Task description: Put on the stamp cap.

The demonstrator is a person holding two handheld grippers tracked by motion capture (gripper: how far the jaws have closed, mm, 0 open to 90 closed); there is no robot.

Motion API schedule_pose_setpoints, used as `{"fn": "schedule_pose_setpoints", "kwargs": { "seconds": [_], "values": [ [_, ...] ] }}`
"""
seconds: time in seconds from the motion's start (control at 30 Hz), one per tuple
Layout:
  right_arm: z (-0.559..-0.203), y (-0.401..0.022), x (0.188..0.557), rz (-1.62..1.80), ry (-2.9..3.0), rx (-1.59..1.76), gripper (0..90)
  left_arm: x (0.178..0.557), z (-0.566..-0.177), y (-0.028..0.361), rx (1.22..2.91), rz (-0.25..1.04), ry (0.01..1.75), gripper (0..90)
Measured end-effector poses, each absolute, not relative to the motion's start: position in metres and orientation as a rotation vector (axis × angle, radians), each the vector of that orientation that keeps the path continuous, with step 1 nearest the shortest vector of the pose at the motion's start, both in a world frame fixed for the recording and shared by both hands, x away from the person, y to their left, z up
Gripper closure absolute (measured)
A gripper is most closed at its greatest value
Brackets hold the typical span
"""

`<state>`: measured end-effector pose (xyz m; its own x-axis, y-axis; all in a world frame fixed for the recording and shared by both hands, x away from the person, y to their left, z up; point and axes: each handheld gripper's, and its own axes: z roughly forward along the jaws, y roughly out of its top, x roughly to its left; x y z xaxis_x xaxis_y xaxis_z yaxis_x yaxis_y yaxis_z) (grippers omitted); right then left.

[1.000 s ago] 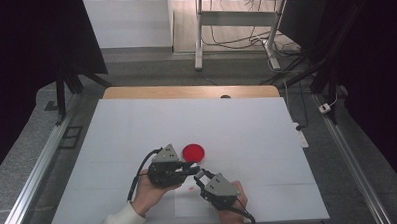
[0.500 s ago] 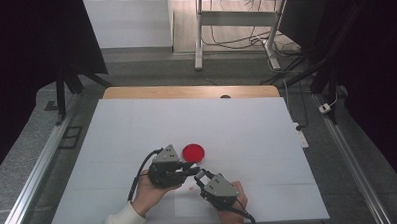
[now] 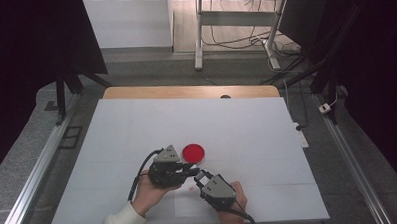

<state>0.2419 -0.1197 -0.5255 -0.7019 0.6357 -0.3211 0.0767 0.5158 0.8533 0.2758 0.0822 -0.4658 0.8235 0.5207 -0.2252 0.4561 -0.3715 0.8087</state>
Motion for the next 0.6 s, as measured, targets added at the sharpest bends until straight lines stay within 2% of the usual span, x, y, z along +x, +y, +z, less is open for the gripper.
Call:
{"fn": "schedule_pose_setpoints", "kwargs": {
  "seconds": [0.6],
  "values": [
    [-0.5242,-0.1201,0.2399,1.168,2.131,0.565,64.9,0.2785,-0.4702,0.0827,2.000,0.019,0.740,75.6]
  ]
}}
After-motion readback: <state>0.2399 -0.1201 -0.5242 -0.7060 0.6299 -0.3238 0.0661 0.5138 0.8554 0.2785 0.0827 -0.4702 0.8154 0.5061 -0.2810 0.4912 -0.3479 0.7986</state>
